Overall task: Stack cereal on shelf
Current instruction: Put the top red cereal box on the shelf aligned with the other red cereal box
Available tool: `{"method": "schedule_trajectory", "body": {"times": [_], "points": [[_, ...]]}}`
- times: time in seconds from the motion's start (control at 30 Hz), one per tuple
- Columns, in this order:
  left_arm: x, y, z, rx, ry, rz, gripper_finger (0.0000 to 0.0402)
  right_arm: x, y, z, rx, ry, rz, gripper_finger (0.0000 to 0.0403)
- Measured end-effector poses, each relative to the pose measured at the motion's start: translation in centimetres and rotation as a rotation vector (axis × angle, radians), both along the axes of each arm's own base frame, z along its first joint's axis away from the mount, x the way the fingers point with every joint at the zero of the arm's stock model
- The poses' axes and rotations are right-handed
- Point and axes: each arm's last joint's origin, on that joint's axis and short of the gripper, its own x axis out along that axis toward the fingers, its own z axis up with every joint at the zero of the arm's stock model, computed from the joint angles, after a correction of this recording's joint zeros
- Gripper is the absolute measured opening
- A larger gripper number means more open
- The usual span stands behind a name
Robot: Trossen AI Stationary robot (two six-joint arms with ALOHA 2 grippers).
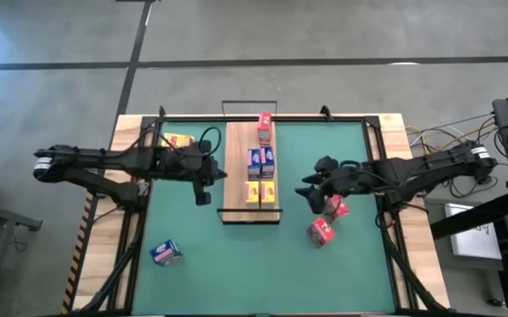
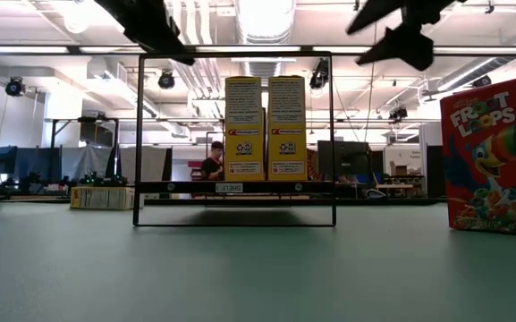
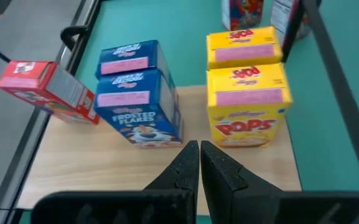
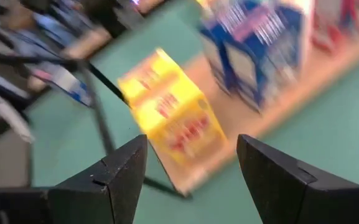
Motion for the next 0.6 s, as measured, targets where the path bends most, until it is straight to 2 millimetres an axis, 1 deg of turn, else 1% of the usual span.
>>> {"method": "schedule_trajectory", "body": {"times": [0.23,0.33,0.47,0.6], "points": [[-0.7,-0.3,-0.6,-0.001,-0.008,-0.009,0.0000,0.4,0.2,0.9,0.140,0.410,-0.190,0.0237],[-1.1,-0.3,-0.8,0.000,-0.021,-0.010,0.0000,0.6,0.3,0.8,0.195,0.582,-0.269,0.0237],[-1.6,-0.3,-0.8,0.001,-0.037,-0.010,0.0000,0.9,0.7,0.2,0.276,0.762,-0.319,0.0237],[-1.9,-0.3,-0.5,0.001,-0.052,-0.010,0.0000,1.5,1.1,-0.8,0.333,0.874,-0.316,0.0238]]}}
